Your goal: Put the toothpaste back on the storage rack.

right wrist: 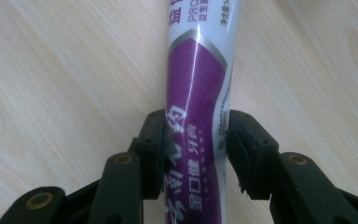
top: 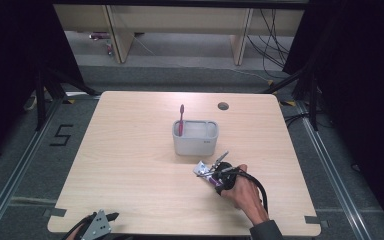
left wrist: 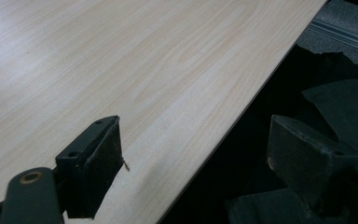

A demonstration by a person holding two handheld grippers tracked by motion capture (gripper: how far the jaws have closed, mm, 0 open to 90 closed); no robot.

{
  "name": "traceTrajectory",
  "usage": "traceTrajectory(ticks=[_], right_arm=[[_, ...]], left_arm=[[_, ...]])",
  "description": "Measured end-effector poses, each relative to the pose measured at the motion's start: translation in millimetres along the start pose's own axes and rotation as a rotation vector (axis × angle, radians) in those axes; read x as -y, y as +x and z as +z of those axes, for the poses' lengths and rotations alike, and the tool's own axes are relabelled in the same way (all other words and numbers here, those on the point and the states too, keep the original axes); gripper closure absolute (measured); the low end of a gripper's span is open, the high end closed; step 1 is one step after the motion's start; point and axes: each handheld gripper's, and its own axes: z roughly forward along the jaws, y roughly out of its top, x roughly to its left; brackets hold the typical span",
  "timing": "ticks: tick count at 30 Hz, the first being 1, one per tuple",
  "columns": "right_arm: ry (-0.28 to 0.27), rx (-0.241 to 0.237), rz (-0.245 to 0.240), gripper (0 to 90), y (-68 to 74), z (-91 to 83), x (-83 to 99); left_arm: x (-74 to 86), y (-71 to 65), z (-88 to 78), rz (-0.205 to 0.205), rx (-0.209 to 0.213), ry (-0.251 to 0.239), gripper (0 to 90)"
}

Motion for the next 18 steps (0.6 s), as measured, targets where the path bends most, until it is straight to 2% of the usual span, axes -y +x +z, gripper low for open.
traceTrajectory(ticks=[2,3,4,8,9,10,11,12,14,15,17,18], right_arm=[[0.006,0.001,0.008,64.4,-0.7,-0.2,-1.0],[0.011,0.014,0.006,72.5,-1.1,-0.9,-1.5],[0.016,0.040,-0.008,75.3,-3.3,-1.8,-2.1],[0.023,0.014,0.008,75.3,-10.0,1.1,-2.8],[0.030,0.011,0.015,75.4,-10.1,1.3,-3.2],[0.034,0.011,0.015,75.3,-10.5,1.7,-3.8],[0.033,0.012,0.001,75.3,-11.4,2.2,-4.1],[0.035,0.011,0.011,75.4,-10.8,2.4,-4.2],[0.037,0.003,-0.003,75.3,-12.9,3.4,-5.1],[0.045,0.000,0.012,75.3,-12.5,3.2,-5.4],[0.047,-0.005,0.000,75.3,-14.2,4.1,-6.4],[0.059,-0.007,0.015,75.3,-13.5,4.3,-7.2]], left_arm=[[0.2,0.1,0.0,0.000,0.003,-0.001,17.2],[0.1,0.2,0.0,0.001,0.001,0.000,17.2],[0.0,0.1,0.0,-0.001,0.001,-0.001,17.2],[-0.9,0.6,-2.2,0.006,0.027,0.025,17.2],[0.1,-0.2,0.3,-0.002,0.003,-0.002,17.2],[-0.9,1.0,-1.8,0.003,0.026,0.024,17.2],[-0.7,0.5,-1.4,-0.002,0.029,0.019,17.2],[-0.1,-0.2,-0.6,0.004,0.006,0.010,17.2],[-0.1,-0.9,-0.5,-0.004,0.003,0.010,17.2],[-0.1,-1.0,-0.5,-0.005,0.003,0.010,17.2],[0.0,-0.9,-0.5,-0.004,0.002,0.011,17.2],[-0.2,-0.2,-0.7,0.007,0.001,0.011,17.2]])
